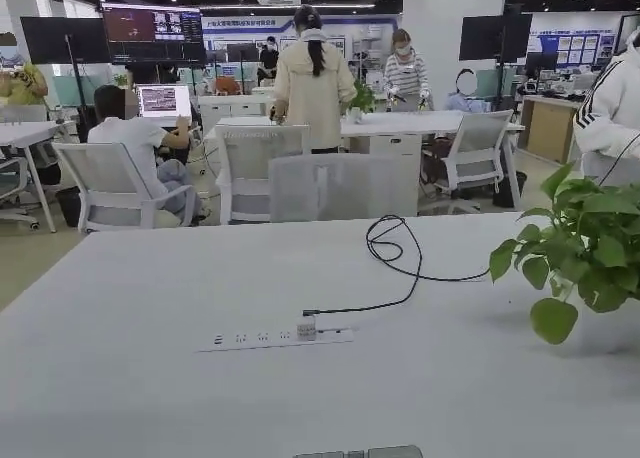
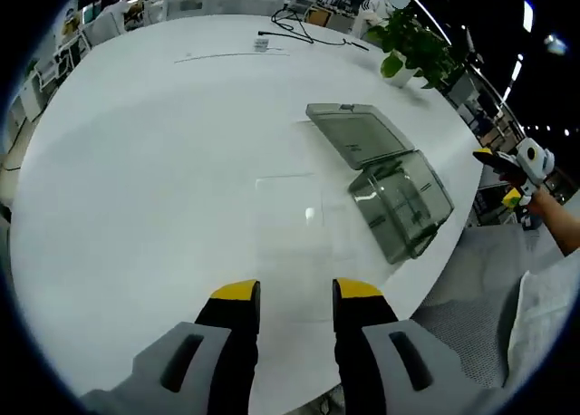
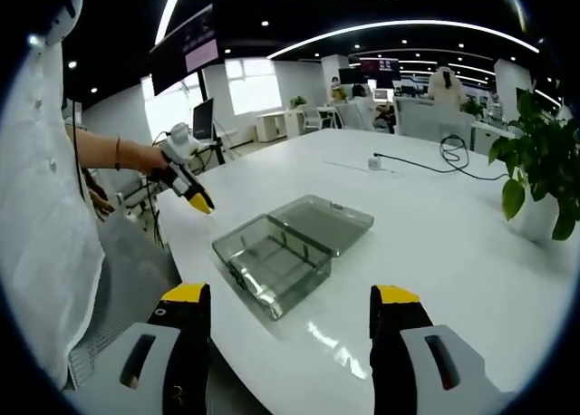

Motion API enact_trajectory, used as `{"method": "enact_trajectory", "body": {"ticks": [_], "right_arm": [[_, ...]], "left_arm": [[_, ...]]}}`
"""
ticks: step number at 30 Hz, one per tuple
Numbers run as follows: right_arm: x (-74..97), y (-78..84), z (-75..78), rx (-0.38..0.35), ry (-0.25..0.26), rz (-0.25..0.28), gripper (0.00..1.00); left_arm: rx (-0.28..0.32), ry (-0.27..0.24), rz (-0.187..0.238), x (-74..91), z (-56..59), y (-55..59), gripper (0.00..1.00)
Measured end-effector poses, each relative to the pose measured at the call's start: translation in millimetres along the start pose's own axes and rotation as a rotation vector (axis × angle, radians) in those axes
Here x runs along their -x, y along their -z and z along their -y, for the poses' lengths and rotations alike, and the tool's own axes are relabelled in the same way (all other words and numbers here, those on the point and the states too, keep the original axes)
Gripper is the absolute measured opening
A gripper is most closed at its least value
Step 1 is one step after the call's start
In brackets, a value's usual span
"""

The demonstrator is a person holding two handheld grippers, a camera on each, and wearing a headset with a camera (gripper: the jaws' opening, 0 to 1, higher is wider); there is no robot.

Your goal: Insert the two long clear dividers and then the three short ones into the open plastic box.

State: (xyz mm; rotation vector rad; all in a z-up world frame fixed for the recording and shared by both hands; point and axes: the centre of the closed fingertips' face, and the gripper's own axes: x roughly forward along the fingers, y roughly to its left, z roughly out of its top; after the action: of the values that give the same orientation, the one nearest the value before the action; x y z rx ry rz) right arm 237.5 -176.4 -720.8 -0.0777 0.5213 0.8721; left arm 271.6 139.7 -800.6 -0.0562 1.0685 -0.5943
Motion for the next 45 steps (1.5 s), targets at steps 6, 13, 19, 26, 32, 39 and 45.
{"method": "enact_trajectory", "body": {"ticks": [6,13,19,26,32,39,45], "right_arm": [[-9.1,-28.8,-12.6,-0.031,-0.024,0.028,0.63],[-24.8,-69.7,-34.8,-0.097,-0.062,0.087,0.57],[-33.2,-97.7,-45.8,-0.167,-0.049,0.116,0.48],[-46.1,-114.4,-69.2,-0.223,-0.067,0.126,0.35],[-57.2,-110.8,-80.3,-0.217,-0.058,0.097,0.27],[-62.2,-109.5,-83.8,-0.269,-0.056,0.092,0.2],[-63.9,-107.3,-84.0,-0.292,-0.045,0.085,0.16]], "left_arm": [[0.061,0.088,0.132,16.8,37.1,-24.0,0.3],[0.109,0.21,0.263,29.1,87.8,-51.2,0.3],[0.106,0.302,0.35,36.5,131.7,-70.6,0.3],[0.052,0.34,0.392,38.0,168.5,-81.5,0.3],[-0.01,0.362,0.406,37.0,190.0,-84.4,0.3],[-0.037,0.375,0.407,35.9,199.6,-84.4,0.3],[-0.059,0.374,0.406,35.2,201.7,-85.4,0.3]]}}
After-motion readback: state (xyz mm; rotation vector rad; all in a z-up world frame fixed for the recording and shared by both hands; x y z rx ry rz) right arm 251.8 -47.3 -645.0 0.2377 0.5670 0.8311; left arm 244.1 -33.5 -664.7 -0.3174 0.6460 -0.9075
